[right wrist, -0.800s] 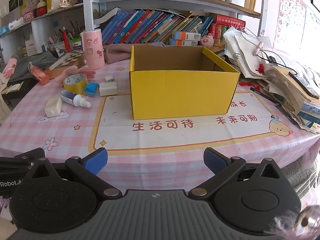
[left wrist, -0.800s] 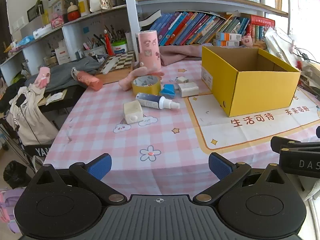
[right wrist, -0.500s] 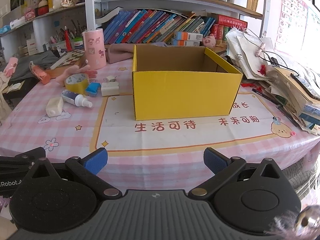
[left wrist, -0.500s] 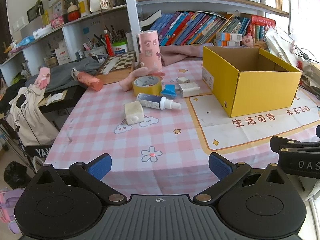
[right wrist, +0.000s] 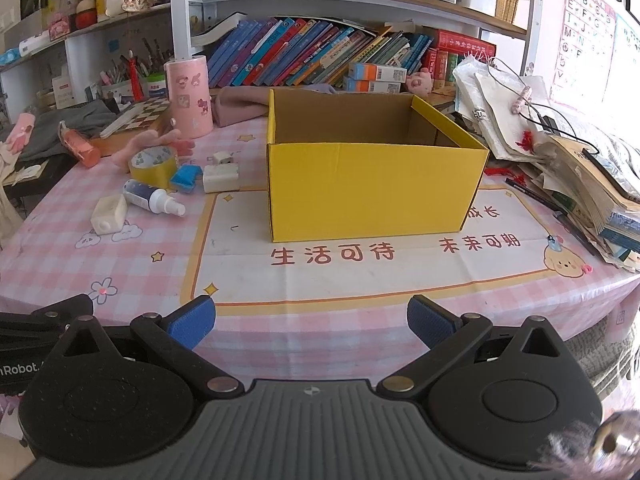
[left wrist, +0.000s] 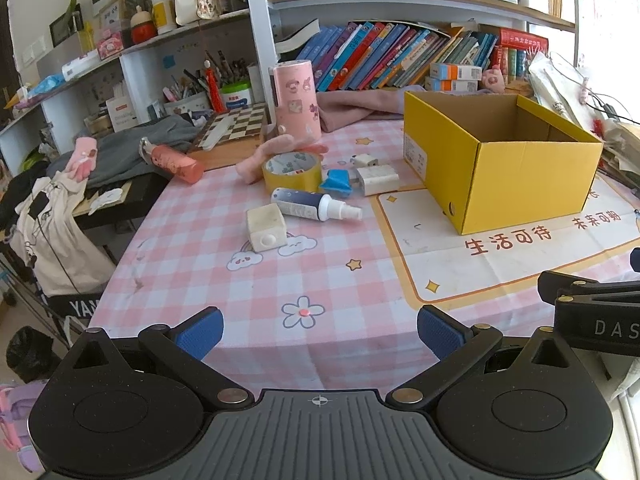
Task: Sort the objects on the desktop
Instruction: 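Move both tools toward the white soap bar and spray bottle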
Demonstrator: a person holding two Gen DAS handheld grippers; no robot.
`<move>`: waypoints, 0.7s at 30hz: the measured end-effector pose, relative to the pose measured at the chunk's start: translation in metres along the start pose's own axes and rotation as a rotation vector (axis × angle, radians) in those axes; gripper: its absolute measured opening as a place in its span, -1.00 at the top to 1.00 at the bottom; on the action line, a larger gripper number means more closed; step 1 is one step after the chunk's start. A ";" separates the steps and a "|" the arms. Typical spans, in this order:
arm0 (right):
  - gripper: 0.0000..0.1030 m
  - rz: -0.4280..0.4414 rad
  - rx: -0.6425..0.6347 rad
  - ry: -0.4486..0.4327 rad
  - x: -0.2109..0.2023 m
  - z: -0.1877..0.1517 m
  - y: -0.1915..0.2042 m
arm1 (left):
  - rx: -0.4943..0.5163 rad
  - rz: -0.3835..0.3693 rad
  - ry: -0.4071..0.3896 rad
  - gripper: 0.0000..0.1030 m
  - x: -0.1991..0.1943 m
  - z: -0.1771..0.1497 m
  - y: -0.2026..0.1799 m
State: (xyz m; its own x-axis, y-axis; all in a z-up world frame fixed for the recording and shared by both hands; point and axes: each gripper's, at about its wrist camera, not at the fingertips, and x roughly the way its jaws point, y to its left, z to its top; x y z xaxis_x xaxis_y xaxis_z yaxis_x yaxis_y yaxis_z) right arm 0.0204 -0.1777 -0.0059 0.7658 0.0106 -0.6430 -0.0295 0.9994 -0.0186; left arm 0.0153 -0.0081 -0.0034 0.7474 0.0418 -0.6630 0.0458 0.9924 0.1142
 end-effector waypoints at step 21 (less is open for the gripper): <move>-1.00 0.010 -0.002 0.029 0.010 0.003 0.005 | -0.015 -0.050 0.037 -1.00 0.012 -0.002 0.007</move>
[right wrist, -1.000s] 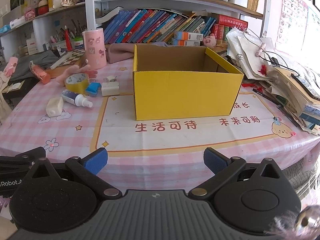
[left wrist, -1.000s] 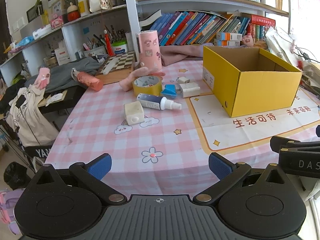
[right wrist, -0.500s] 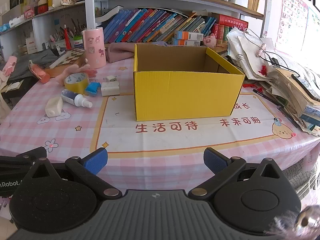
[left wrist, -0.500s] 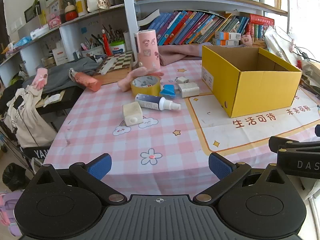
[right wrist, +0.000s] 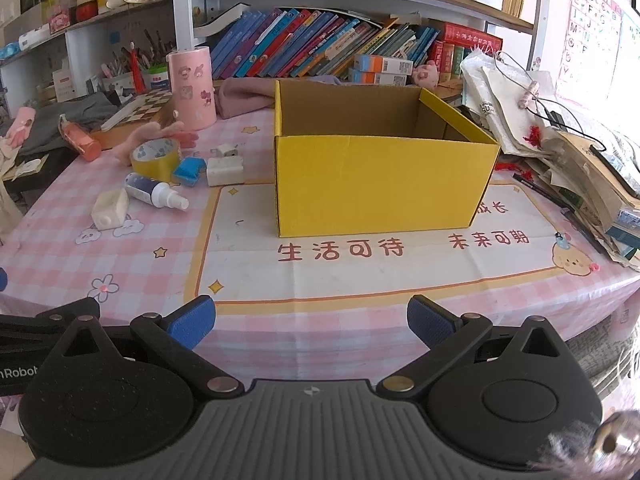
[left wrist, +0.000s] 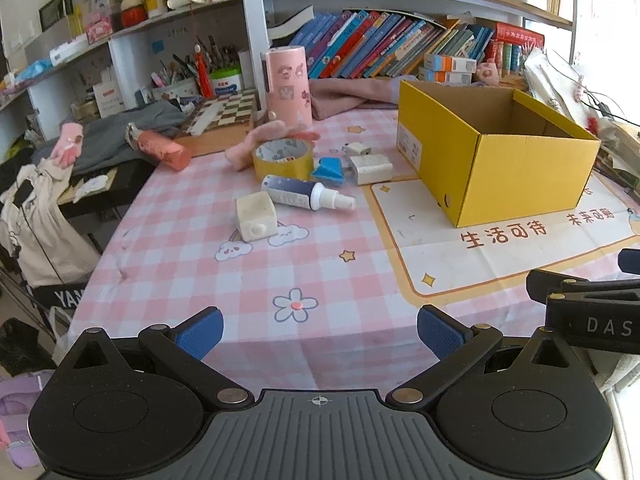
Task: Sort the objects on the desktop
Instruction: 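Move both tools toward the white soap bar and spray bottle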
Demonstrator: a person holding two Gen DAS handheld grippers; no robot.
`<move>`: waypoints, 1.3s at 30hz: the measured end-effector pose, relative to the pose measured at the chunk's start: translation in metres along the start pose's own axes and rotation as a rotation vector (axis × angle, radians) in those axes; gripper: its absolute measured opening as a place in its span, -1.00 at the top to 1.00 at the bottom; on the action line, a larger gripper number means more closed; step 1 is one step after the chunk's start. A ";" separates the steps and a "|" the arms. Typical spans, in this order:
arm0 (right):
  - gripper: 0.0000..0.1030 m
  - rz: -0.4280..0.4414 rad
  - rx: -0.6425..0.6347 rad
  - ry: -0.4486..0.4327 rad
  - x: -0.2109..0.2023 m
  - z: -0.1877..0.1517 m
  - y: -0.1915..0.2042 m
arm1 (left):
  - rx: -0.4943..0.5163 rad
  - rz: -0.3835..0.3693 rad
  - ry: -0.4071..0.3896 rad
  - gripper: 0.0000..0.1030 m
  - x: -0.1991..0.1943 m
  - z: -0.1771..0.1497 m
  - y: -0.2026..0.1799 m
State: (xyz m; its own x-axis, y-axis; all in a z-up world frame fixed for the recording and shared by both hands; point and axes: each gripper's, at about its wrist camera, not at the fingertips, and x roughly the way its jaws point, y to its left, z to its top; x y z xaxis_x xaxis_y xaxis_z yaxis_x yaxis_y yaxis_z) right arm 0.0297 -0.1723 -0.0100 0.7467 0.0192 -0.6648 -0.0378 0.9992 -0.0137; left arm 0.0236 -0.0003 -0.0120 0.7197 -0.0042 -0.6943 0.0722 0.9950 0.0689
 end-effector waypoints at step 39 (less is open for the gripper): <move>-0.99 0.171 -0.128 0.002 0.037 0.032 0.056 | -0.153 0.036 -0.020 -1.00 0.017 0.004 0.061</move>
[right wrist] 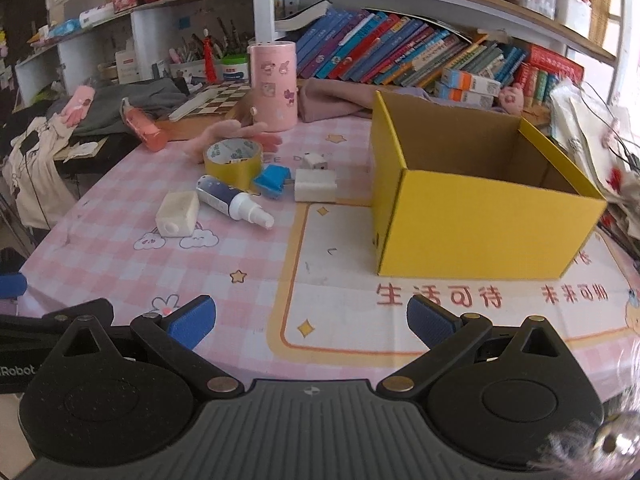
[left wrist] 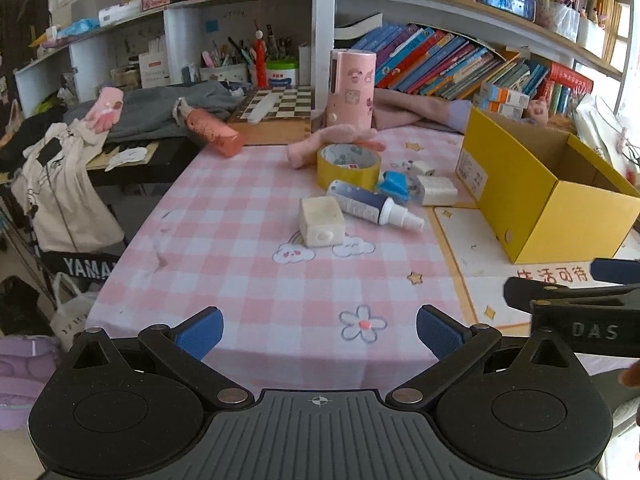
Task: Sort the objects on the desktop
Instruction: 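Move both tools toward the white soap bar and spray bottle, then grasp the white soap bar with left tool while right tool grasps the blue spray bottle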
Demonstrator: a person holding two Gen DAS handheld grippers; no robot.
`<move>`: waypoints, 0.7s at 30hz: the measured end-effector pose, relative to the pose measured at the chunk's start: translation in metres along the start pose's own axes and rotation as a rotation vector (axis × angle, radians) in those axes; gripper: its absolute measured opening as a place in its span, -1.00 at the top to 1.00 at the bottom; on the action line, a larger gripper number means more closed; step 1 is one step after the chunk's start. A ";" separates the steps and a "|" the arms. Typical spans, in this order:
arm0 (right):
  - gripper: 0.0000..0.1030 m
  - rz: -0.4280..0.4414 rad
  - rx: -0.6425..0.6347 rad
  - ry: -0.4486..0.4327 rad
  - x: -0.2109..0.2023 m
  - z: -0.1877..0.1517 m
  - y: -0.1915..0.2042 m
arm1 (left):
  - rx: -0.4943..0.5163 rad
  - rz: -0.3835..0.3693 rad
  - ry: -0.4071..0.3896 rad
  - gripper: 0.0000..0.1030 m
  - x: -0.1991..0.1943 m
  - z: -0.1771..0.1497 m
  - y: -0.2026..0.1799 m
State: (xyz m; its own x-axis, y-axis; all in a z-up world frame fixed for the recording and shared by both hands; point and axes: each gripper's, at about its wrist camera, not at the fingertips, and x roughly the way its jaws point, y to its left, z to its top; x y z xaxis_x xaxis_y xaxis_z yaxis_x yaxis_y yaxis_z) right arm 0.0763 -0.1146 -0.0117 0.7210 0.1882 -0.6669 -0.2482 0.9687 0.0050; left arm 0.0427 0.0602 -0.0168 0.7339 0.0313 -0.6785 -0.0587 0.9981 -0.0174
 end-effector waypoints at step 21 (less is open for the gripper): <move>-0.33 0.091 -0.028 0.014 0.080 0.054 -0.007 | 0.031 0.010 0.027 -0.80 0.073 0.044 -0.002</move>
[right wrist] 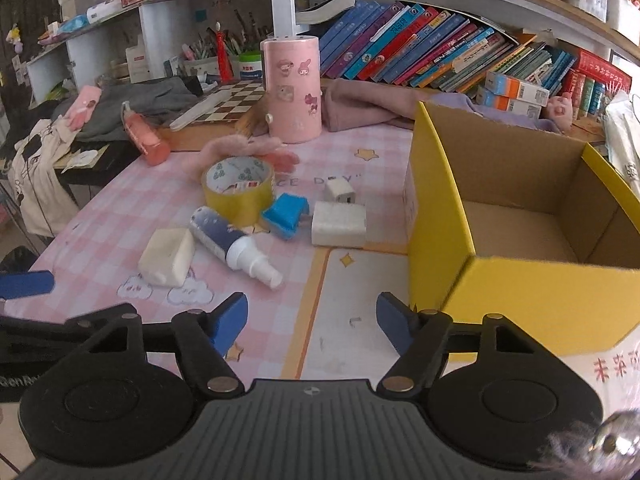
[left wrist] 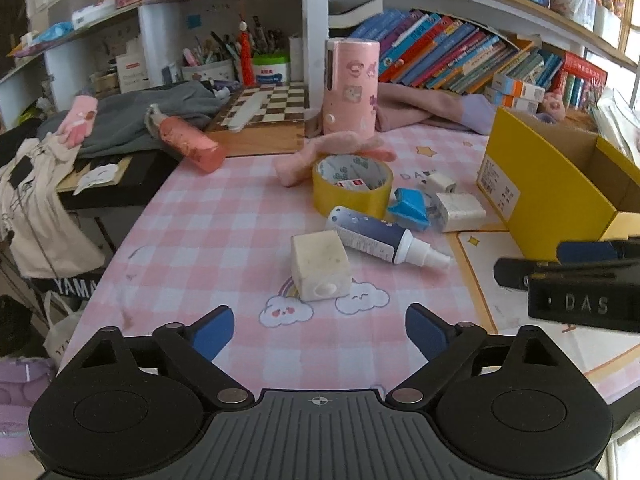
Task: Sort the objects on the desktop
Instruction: 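Grasp the white soap bar with left tool while right tool grasps the blue spray bottle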
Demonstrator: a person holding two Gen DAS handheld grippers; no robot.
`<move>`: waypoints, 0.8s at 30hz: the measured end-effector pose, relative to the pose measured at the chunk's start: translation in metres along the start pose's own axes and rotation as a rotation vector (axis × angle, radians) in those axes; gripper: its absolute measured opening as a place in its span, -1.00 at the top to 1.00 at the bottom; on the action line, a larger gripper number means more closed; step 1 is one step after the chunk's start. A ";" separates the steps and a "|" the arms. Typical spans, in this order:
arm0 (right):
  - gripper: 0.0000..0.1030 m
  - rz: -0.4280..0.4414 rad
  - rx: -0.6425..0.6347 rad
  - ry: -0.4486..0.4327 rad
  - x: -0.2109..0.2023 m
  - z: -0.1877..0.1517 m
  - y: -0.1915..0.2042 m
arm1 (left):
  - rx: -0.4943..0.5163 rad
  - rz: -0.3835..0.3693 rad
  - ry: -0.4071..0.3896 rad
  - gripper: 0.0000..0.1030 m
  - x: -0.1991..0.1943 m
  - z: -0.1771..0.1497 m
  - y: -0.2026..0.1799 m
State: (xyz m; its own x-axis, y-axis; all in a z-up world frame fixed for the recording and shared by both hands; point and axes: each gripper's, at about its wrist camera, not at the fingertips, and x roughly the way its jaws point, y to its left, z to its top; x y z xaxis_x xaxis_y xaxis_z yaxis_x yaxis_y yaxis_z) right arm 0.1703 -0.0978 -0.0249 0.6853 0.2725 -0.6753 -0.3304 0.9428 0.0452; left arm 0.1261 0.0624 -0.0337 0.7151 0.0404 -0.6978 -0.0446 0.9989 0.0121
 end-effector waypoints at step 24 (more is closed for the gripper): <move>-0.16 0.223 -0.175 0.159 0.093 0.067 0.032 | 0.011 -0.012 0.094 0.16 0.087 0.023 0.004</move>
State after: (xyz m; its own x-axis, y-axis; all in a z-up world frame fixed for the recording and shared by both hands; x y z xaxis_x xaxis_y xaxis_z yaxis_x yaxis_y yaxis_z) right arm 0.2669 -0.0292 -0.0371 0.4778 0.4224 -0.7703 -0.5771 0.8120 0.0873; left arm 0.2042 0.0707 -0.0775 0.6469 0.0267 -0.7621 -0.0284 0.9995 0.0109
